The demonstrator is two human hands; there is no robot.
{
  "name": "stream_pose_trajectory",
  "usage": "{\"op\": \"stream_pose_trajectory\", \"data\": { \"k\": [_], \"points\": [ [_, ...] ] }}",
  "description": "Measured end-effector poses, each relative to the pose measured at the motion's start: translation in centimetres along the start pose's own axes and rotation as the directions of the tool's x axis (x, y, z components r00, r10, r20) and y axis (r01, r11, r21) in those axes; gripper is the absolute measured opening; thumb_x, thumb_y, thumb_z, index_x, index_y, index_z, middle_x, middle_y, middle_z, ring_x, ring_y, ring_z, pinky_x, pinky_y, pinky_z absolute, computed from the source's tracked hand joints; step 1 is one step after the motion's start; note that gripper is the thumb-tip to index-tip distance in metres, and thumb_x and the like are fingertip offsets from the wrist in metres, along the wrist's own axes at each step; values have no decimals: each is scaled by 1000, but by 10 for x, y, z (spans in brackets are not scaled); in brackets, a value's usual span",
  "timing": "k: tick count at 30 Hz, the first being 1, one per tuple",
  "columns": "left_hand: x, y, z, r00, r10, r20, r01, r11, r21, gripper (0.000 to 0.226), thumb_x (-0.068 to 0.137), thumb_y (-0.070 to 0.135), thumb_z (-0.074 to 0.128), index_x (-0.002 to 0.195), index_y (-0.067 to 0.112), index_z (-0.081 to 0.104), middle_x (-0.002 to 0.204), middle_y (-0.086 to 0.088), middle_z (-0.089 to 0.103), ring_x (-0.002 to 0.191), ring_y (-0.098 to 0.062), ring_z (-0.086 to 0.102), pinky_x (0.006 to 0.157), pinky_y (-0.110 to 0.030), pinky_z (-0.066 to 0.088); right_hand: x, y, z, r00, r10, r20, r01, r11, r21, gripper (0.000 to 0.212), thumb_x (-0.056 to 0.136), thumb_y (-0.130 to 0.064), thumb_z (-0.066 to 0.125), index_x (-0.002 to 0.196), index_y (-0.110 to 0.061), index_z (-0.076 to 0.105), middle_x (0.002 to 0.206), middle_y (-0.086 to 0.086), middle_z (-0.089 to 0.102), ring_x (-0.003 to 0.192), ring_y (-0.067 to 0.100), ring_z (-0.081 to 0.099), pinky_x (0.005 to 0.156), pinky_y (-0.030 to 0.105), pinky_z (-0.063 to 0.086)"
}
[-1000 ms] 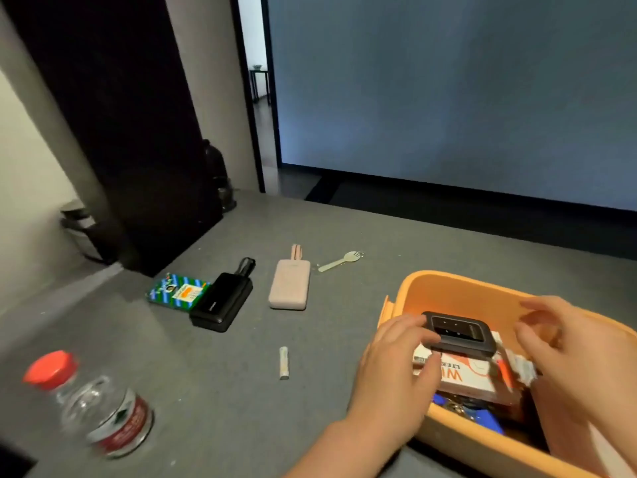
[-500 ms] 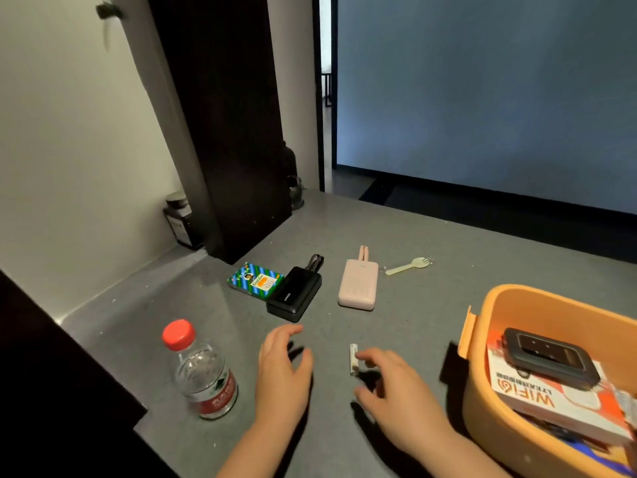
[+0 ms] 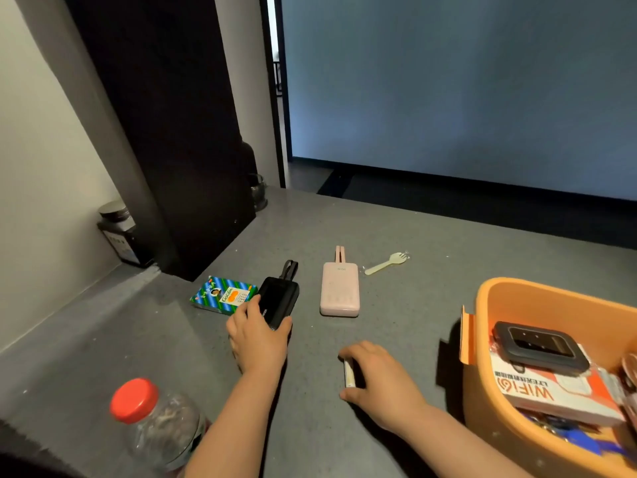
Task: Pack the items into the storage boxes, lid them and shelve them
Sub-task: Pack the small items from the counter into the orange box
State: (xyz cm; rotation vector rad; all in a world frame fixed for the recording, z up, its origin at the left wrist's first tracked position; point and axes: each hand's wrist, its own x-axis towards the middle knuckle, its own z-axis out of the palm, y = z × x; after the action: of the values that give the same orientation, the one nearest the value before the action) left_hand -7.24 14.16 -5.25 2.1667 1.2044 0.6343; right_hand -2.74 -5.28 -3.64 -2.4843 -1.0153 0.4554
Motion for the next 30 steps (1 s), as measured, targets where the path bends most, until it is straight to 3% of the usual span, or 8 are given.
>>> {"op": "stream_pose_trajectory", "data": {
  "k": [7, 11, 15, 20, 24, 27, 30],
  "points": [
    [-10, 5, 2, 998, 24, 51, -28, 997, 70, 84, 65, 41, 79, 136, 18, 39, 120, -10, 41, 112, -27, 32, 95, -42, 35, -12, -5, -11, 985, 31, -169, -7, 990, 141, 58, 74, -46, 75, 126, -30, 53, 117, -15, 52, 105, 5, 49, 87, 19, 42],
    [-34, 6, 5, 991, 69, 117, -80, 992, 98, 82, 64, 41, 76, 133, 17, 37, 124, -10, 40, 116, -28, 31, 98, -40, 31, -28, -12, -17, 961, 38, -273, 22, 977, 212, 56, 73, -44, 77, 123, -34, 53, 111, -21, 50, 86, -2, 47, 71, 8, 37],
    [-40, 13, -1, 992, 44, 116, -57, 992, 108, 82, 62, 40, 78, 131, 14, 41, 126, -14, 44, 117, -32, 35, 97, -44, 33, -47, -22, -24, 950, 49, -308, 47, 954, 298, 54, 72, -43, 79, 120, -34, 56, 107, -21, 50, 81, 0, 50, 69, 6, 38],
    [-63, 15, -14, 996, -21, 89, 26, 998, -62, 79, 58, 24, 83, 130, 10, 52, 117, -19, 46, 114, -35, 33, 93, -47, 37, -86, -18, -63, 931, -7, -366, 118, 952, 281, 53, 74, -48, 75, 122, -36, 55, 112, -22, 50, 90, 2, 51, 75, 11, 42],
    [-85, 23, -29, 998, -42, 52, 54, 967, -248, 89, 46, 37, 83, 128, 22, 54, 123, -16, 47, 121, -29, 33, 105, -44, 34, -133, 3, -102, 891, -8, -455, 131, 962, 240, 53, 70, -53, 75, 117, -37, 59, 111, -24, 54, 100, 1, 53, 80, 16, 46],
    [-90, 33, -30, 1000, 0, 10, 3, 931, -365, 97, 34, 60, 76, 125, 49, 44, 128, 4, 49, 125, -25, 44, 104, -48, 38, -164, 28, -130, 822, 60, -566, 82, 972, 222, 51, 66, -49, 78, 113, -35, 64, 109, -24, 58, 104, 1, 55, 81, 12, 44],
    [-101, 63, -31, 991, 132, 18, -113, 904, -412, 95, 39, 61, 76, 128, 49, 42, 127, 8, 50, 122, -22, 47, 101, -48, 41, -178, 62, -150, 786, 210, -582, -103, 972, 211, 50, 66, -43, 83, 112, -39, 63, 106, -27, 58, 98, -6, 53, 76, 7, 40]
  ]
}}
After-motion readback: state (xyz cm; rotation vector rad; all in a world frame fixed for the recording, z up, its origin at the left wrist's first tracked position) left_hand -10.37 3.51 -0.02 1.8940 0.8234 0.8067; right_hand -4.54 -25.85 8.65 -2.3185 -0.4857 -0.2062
